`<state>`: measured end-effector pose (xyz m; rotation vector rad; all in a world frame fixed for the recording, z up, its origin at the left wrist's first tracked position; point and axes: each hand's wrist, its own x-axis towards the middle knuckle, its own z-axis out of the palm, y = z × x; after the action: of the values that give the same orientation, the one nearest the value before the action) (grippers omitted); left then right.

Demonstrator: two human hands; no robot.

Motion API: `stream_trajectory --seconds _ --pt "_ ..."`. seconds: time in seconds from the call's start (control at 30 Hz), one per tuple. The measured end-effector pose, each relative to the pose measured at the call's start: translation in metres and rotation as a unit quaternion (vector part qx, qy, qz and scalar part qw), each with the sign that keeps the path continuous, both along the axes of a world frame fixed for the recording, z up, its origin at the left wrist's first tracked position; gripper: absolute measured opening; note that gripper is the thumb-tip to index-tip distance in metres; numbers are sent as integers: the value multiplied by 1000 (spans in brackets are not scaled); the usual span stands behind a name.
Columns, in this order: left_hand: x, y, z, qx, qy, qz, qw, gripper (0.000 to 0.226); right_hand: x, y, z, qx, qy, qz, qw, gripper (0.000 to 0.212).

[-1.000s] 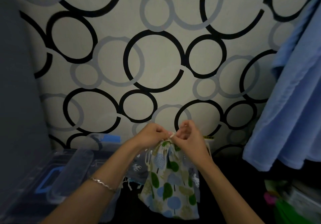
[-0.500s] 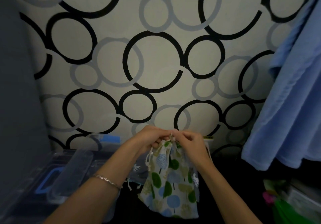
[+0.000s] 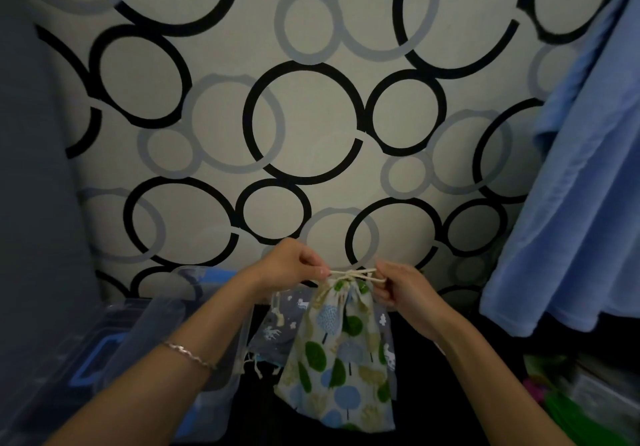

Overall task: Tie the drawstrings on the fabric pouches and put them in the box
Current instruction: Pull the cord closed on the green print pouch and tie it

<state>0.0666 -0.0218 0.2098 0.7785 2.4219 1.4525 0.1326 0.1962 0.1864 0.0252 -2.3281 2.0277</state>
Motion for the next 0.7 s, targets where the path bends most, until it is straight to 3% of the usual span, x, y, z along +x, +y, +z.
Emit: stream_trajectory --seconds 0.13,0.37,0.5,0.6,0.7 --pt "1 -1 -4 -30 62 20 997 9 7 12 -7 -10 8 30 999 41" --pt "6 14 -20 -81 161 31 983 8 9 -1 -12 31 -4 -36 999 52" --pt "11 19 -21 -140 259 60 954 6 -2 -12 -9 98 -46 -51 993 31" --pt "13 20 -22 -101 242 75 962 9 -4 -17 -5 167 -61 -9 984 45" --pt "15 21 -22 -34 194 62 978 10 -7 -23 -2 173 -71 5 982 52"
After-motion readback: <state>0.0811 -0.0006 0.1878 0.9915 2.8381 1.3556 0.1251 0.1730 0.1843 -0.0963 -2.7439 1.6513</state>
